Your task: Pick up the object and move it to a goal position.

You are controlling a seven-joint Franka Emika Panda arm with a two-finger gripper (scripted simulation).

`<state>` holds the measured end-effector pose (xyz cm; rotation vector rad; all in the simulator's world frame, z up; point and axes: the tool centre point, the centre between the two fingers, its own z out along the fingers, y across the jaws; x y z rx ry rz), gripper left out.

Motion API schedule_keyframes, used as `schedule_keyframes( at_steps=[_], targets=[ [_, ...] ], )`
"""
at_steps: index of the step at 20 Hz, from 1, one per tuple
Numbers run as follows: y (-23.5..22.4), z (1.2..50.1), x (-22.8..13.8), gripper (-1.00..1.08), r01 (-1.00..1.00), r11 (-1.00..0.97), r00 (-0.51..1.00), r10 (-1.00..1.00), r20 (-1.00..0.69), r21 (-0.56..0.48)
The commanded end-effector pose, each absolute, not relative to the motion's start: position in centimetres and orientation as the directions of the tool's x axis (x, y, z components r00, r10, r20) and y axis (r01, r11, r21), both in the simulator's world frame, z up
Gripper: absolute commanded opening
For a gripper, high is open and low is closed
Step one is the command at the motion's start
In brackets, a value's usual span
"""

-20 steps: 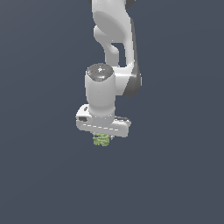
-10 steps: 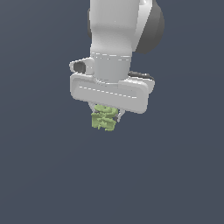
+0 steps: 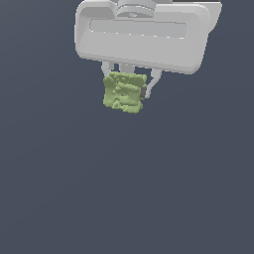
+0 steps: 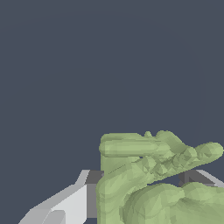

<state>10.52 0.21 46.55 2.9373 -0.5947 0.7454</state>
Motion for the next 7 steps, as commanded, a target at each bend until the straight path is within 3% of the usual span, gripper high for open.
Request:
schedule_keyframes(
  at_steps=[1,7],
  targets=[
    [0.5,48.2,10.4,-1.0,-0.39,-0.92,0.796,-0.362,0.485,-0.045],
    [0.7,49.5,10.3,-1.0,-0.397,-0.917,0.787,-0.365,0.497,-0.046]
  ],
)
